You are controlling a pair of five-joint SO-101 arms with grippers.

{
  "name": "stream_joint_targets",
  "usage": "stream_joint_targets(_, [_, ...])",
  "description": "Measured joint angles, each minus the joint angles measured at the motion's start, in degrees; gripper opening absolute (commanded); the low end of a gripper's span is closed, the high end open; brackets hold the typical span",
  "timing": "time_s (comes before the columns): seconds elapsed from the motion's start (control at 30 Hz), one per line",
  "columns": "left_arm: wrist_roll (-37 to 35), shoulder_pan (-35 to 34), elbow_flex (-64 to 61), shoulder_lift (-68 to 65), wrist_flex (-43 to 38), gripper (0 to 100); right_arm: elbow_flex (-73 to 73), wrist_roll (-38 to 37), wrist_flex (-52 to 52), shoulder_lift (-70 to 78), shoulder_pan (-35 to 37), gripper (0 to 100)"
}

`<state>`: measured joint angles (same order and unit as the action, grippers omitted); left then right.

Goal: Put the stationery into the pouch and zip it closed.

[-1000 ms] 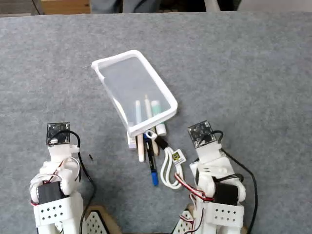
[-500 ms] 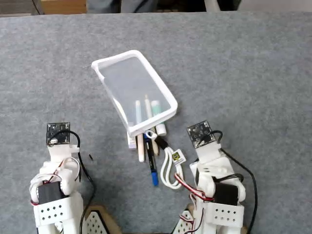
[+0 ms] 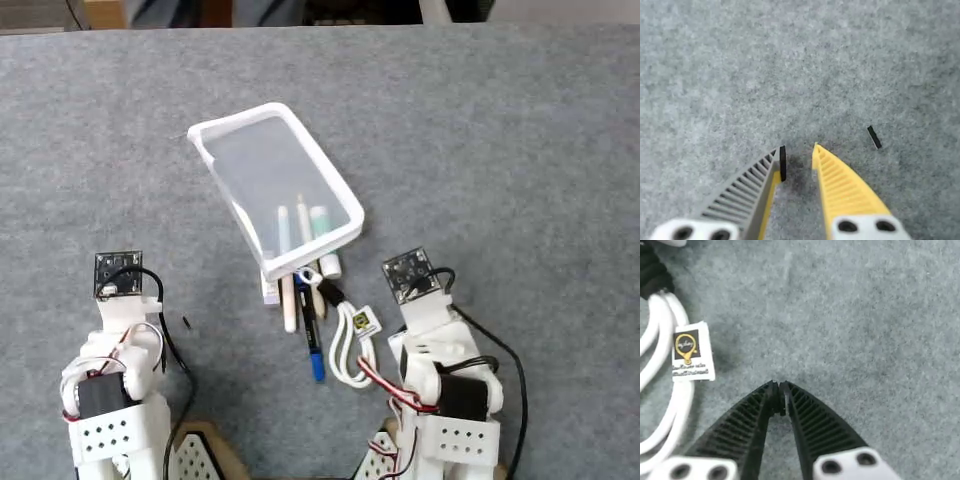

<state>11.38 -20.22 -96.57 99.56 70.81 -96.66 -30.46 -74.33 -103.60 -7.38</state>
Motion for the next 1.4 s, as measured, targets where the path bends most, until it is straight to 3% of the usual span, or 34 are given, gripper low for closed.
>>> stream_joint_targets(0.67, [0.53, 0.0, 0.26, 0.0, 0.0, 12, 0.0, 0.0, 4.4, 0.0, 3.43, 1.8])
stream_joint_targets(0.97, [0.35, 5.36, 4.75, 0.0, 2.55, 17, 0.0, 0.0, 5.19, 0.0, 3.52, 1.8])
stream_joint_targets(1.17, [-0.44, 6.15, 7.3, -9.23, -0.53, 17, 1.93, -1.32, 6.51, 3.43, 3.52, 1.8])
stream_joint_targets(1.4, [-0.44, 7.38, 19.16, -32.97, -8.09, 17, 15.47, -5.19, 9.32, 24.97, 3.52, 1.8])
